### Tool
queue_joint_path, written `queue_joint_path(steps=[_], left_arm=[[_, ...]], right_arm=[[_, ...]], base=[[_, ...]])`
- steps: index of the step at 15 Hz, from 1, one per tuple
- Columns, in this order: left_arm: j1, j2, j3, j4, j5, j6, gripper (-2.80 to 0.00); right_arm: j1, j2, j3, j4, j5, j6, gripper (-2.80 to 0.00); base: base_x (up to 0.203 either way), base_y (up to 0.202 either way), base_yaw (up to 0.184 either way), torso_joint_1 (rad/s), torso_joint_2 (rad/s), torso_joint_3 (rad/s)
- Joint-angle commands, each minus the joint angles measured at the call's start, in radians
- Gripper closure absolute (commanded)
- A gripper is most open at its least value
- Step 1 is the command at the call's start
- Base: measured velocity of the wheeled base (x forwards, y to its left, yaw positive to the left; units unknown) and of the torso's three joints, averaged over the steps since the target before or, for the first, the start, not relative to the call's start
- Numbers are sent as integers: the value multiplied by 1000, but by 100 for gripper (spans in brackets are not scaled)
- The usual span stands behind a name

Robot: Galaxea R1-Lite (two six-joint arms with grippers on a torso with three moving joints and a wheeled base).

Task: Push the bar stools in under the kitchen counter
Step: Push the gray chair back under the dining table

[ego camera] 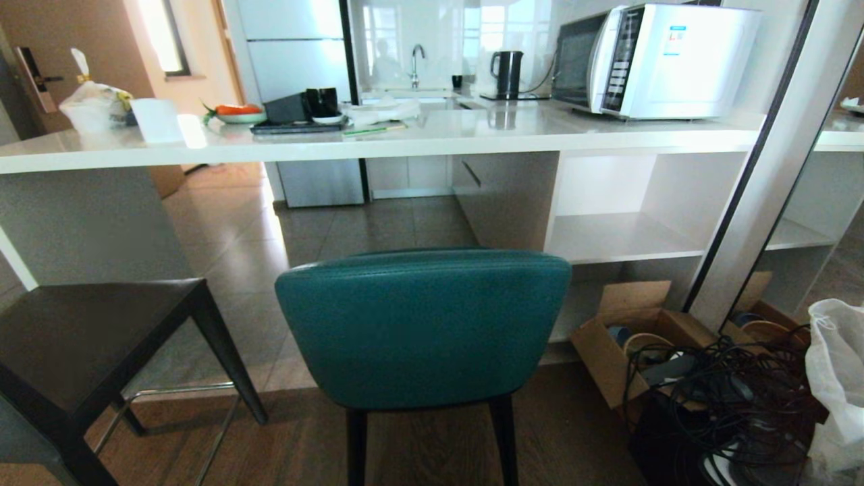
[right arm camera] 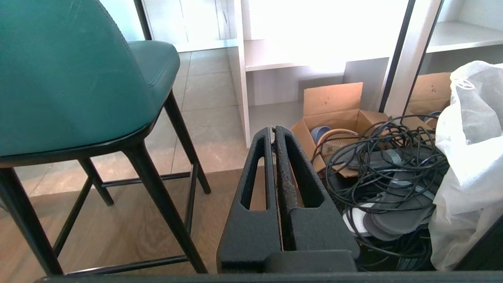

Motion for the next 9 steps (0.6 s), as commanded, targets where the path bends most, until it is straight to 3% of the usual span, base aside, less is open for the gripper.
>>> queue_joint_path(steps=[1, 9], left_arm=[[0, 2, 3, 0, 0, -2, 0], [-1, 2, 3, -1, 0, -5, 0]], right_arm=[[0, 2, 25, -1, 0, 0, 0], [0, 2, 25, 4, 0, -1, 0]], base=[[0, 0, 0, 0, 0, 0], [0, 0, 0, 0, 0, 0]])
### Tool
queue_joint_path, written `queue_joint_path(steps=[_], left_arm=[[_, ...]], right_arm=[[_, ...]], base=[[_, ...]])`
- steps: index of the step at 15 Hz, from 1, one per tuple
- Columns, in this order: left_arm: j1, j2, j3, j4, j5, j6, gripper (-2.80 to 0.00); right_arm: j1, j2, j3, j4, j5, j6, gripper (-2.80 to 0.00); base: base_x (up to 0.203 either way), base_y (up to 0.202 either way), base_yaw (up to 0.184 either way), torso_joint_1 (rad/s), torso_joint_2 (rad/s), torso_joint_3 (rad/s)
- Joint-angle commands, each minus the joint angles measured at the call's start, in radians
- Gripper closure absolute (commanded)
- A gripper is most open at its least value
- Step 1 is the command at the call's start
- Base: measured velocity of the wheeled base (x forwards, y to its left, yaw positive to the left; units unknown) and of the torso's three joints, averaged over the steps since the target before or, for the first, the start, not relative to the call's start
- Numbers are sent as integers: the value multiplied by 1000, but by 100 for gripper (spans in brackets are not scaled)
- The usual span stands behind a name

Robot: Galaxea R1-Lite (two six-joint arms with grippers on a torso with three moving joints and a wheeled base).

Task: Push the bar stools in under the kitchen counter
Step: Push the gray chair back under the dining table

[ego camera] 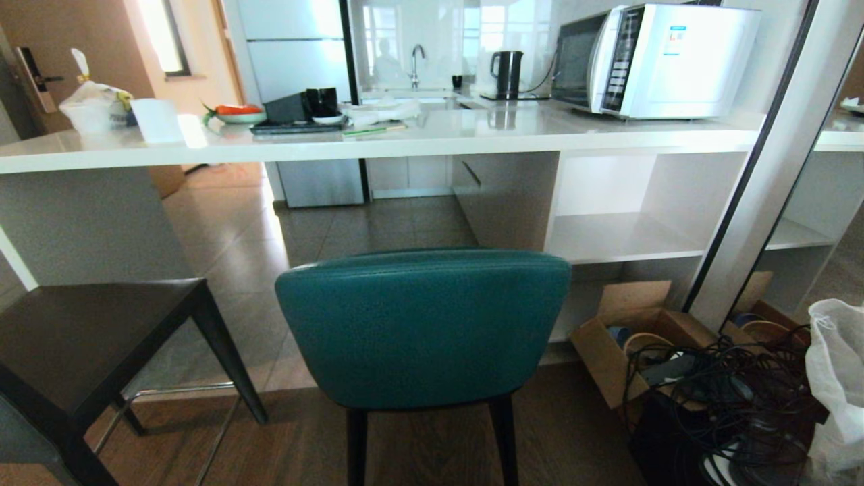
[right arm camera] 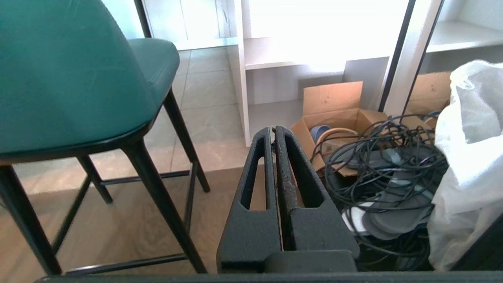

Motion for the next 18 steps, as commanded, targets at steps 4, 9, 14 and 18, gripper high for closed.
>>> queue_joint_path(steps=[4, 9, 14, 18], left_arm=[[2, 2, 3, 0, 0, -1, 0], [0, 2, 3, 0, 0, -1, 0], [1, 2, 2, 0, -2, 1, 0], [2, 2, 3, 0, 0, -1, 0]], right_arm=[[0, 2, 25, -1, -7, 10, 0], [0, 2, 25, -1, -6, 7, 0], [0, 0, 25, -1, -5, 4, 0], [0, 2, 25, -1, -5, 8, 0]], base=[[0, 0, 0, 0, 0, 0], [0, 0, 0, 0, 0, 0], [0, 0, 0, 0, 0, 0], [0, 0, 0, 0, 0, 0]])
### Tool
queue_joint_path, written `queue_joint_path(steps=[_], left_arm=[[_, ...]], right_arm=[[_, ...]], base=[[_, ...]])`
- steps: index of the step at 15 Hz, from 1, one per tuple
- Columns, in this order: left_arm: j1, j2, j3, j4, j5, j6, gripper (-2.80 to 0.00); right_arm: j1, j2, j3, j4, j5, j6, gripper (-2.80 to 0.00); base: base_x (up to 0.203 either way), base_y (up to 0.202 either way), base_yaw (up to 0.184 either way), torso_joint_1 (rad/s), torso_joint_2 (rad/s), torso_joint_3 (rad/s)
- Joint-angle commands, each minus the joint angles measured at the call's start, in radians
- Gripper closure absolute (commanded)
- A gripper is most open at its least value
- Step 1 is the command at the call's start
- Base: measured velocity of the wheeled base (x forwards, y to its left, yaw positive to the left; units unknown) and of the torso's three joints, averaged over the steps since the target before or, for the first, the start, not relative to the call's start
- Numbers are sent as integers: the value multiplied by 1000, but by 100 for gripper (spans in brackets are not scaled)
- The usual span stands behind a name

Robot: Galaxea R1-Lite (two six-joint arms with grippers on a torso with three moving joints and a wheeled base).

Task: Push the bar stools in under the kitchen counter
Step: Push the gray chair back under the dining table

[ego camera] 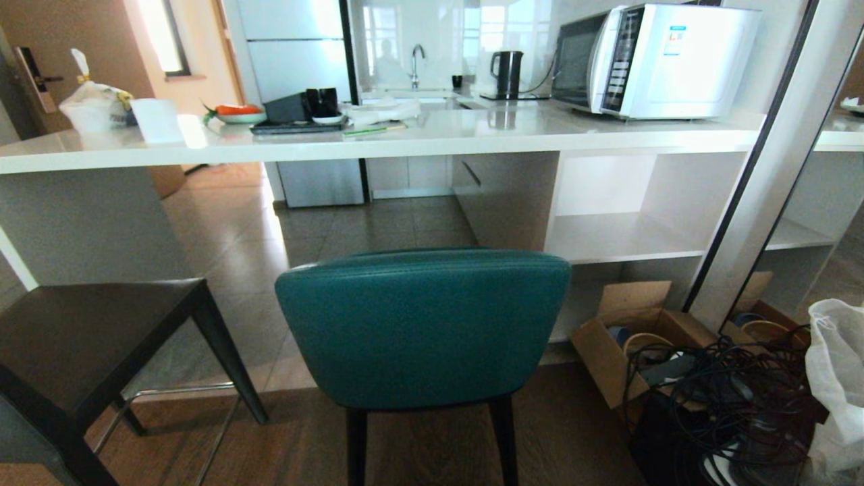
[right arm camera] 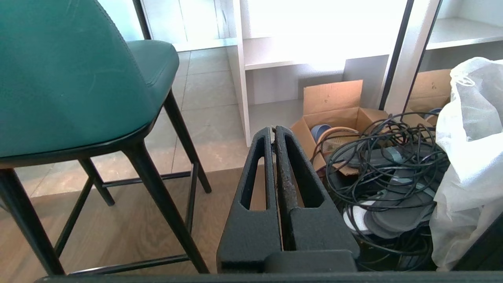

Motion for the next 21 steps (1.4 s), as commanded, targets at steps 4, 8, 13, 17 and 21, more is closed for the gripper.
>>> queue_joint_path(steps=[4, 8, 13, 17, 21], left_arm=[[2, 2, 3, -2, -1, 1, 0], [-1, 2, 3, -2, 0, 0, 0], [0, 2, 3, -2, 0, -1, 0], [-1, 2, 3, -2, 0, -2, 0], [-1, 2, 3, -2, 0, -2, 0]], right_arm=[[0, 2, 25, -1, 0, 1, 0], [0, 2, 25, -1, 0, 0, 0], [0, 0, 25, -1, 0, 0, 0], [0, 2, 25, -1, 0, 0, 0], [0, 2, 25, -1, 0, 0, 0]], base=[[0, 0, 0, 0, 0, 0], [0, 0, 0, 0, 0, 0], [0, 99, -1, 1, 0, 2], [0, 196, -1, 3, 2, 4], [0, 196, -3, 4, 3, 5]])
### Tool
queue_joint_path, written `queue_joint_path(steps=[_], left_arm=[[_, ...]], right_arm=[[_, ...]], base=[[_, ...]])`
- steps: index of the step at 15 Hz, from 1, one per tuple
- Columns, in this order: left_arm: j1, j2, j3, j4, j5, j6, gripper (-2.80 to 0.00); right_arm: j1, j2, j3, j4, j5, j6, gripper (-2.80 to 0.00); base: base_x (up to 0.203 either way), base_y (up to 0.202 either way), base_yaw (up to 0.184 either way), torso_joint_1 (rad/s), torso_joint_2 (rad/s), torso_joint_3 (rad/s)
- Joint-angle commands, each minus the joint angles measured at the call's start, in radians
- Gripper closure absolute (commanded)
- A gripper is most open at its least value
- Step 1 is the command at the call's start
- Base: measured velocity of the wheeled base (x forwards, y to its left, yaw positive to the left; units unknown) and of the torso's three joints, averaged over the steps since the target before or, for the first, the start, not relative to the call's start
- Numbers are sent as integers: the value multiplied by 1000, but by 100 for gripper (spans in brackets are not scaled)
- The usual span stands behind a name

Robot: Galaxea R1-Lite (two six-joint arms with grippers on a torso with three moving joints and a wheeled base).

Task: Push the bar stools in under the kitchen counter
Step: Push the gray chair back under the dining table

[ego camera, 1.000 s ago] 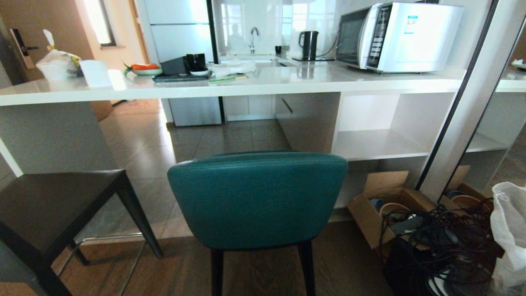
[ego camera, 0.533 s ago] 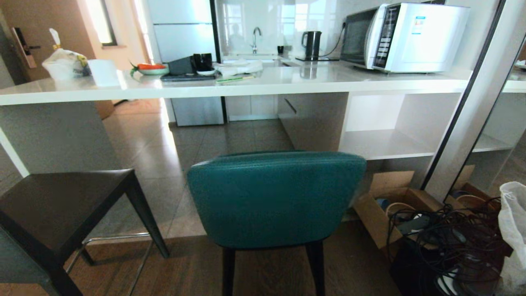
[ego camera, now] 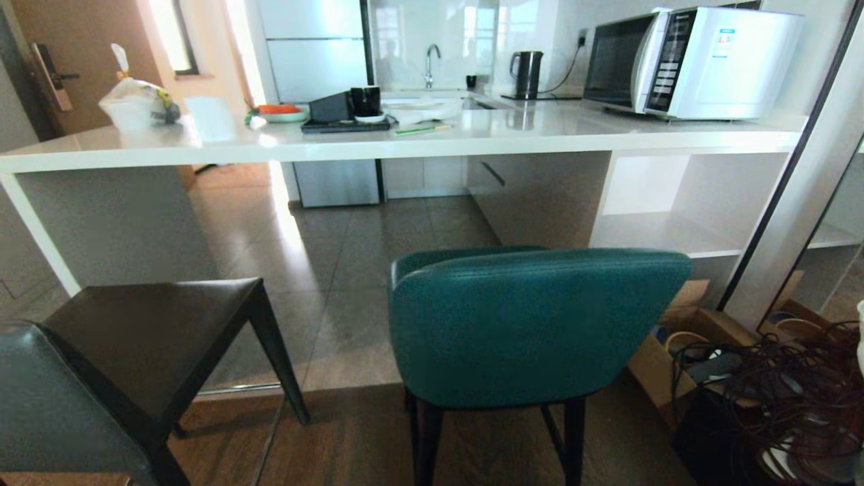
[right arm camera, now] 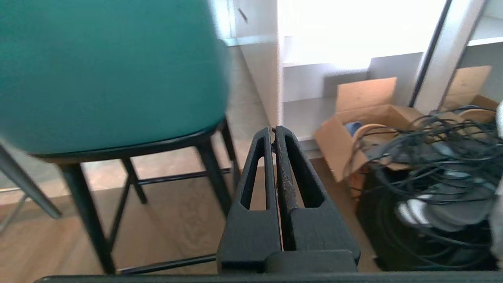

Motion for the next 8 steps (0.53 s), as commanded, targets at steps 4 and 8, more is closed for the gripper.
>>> queue_joint_path(steps=[4, 8], left_arm=[[0, 1, 3, 0, 0, 0, 0], [0, 1, 3, 0, 0, 0, 0]], right_arm=[[0, 2, 25, -1, 0, 0, 0], [0, 2, 25, -1, 0, 0, 0]], base=[[0, 197, -2, 2, 0, 3], [0, 199, 0, 2, 3, 0]])
